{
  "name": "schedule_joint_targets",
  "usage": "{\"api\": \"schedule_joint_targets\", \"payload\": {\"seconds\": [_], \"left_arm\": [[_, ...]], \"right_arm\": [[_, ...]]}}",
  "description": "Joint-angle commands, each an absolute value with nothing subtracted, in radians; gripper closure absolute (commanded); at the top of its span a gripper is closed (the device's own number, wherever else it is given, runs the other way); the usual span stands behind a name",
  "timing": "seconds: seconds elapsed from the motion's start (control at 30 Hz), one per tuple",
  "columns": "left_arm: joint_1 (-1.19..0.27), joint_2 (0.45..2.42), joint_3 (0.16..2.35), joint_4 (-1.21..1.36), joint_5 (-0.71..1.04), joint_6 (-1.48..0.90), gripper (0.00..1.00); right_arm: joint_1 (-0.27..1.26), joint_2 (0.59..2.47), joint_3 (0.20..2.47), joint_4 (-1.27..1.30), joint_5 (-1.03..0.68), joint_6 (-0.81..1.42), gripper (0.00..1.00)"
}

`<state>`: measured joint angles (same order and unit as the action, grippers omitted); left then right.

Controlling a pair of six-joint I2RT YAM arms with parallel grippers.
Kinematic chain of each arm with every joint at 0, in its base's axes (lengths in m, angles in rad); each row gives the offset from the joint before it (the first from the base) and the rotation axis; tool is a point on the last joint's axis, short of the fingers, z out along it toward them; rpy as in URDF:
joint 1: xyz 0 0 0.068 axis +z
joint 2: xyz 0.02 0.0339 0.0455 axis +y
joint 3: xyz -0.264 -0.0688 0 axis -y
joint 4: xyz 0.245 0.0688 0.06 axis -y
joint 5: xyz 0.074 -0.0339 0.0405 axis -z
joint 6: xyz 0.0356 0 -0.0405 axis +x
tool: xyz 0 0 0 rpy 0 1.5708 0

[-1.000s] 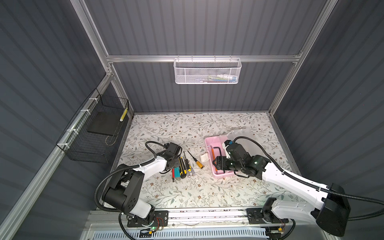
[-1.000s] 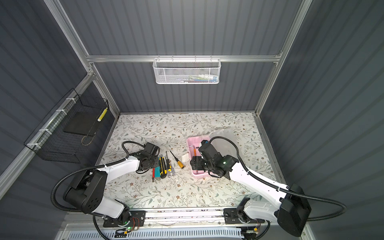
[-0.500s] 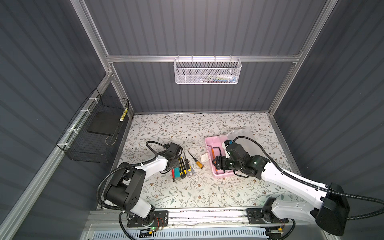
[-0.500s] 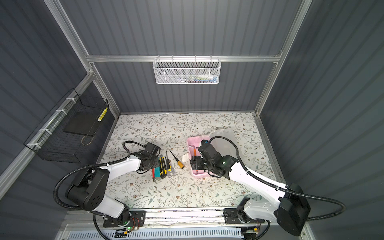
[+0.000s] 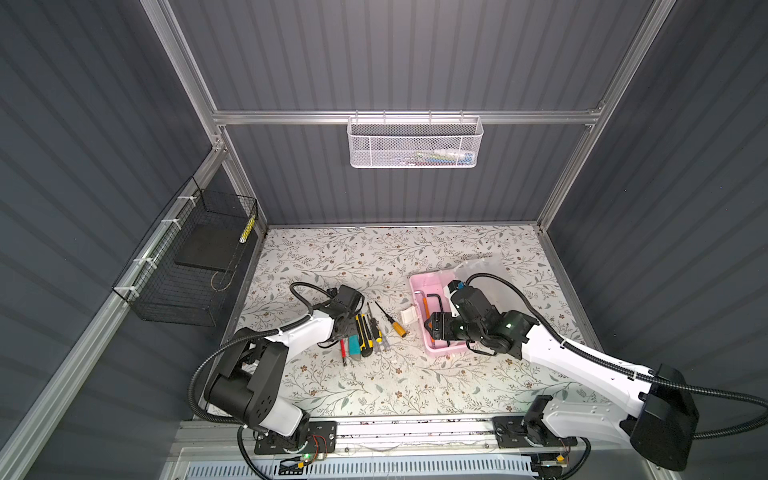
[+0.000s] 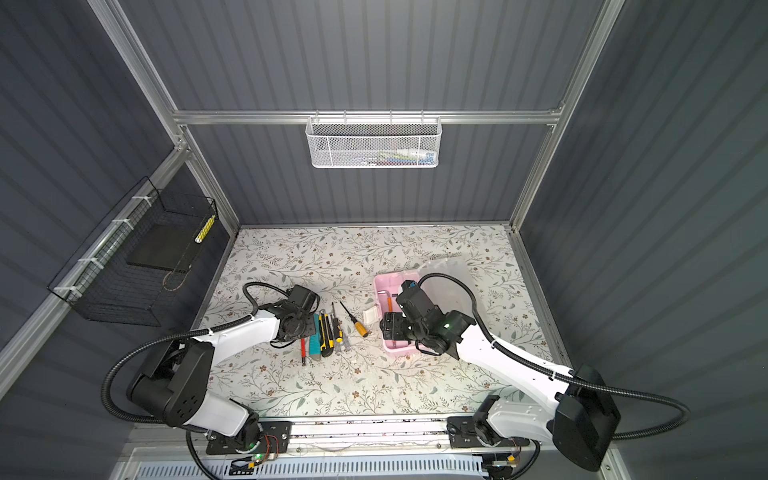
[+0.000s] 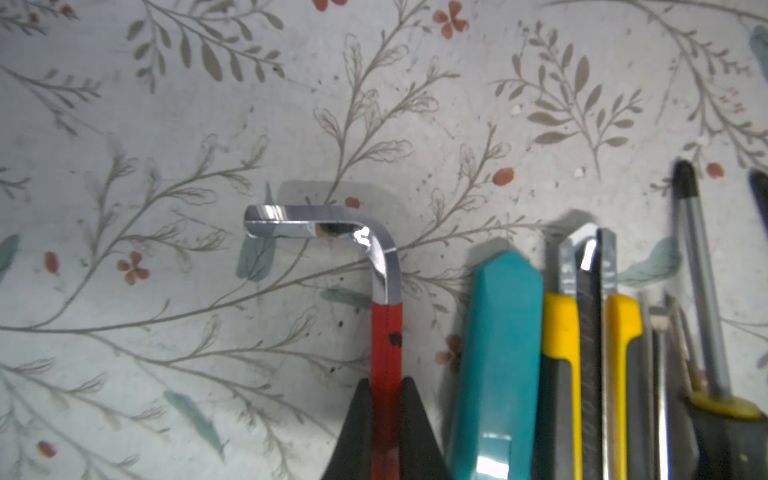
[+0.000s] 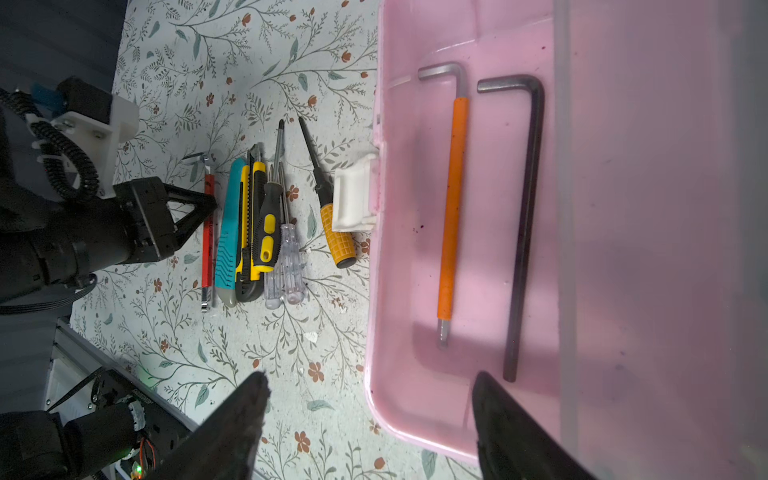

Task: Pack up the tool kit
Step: 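Grasp the red-handled hex key with the left gripper, then carry the red-handled hex key into the pink box and lower it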

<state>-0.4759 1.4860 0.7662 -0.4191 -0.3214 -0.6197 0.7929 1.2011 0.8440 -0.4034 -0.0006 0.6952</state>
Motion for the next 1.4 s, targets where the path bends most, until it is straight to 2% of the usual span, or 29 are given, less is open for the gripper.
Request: {"api": "schedule_joint_targets", "payload": {"seconds": [0.0, 0.3, 0.47, 0.7, 0.83, 1.37], "left_arm": [[-0.469, 1.387, 0.823, -0.485, -0.344, -0.606, 1.00], [-0.490, 1.234, 0.887, -0.422, -0.149, -0.682, 1.00], [-0.599, 1.265, 0.968, -0.369, -0.171, -0.731, 1.00], [-0.786, 1.387, 1.010, -0.130, -0.209, -0.862, 1.00], [-0.846, 1.488, 1.076, -0.042, -0.219, -0.880, 1.00], [-0.891, 1.794, 1.234, 0.062, -0.164, -0.936, 1.00]], "right_arm": [[0.792, 1.180, 0.834, -0.367, 0.000, 0.697, 0.22], [0.767, 1.126, 0.821, -0.348, -0.002, 0.707, 0.22], [0.726, 1.052, 0.809, -0.351, -0.003, 0.711, 0.22], [0.659, 0.974, 0.784, -0.373, -0.003, 0.719, 0.22], [0.655, 0.936, 0.768, -0.383, 0.000, 0.729, 0.22], [0.648, 0.905, 0.739, -0.429, 0.010, 0.732, 0.22]]}}
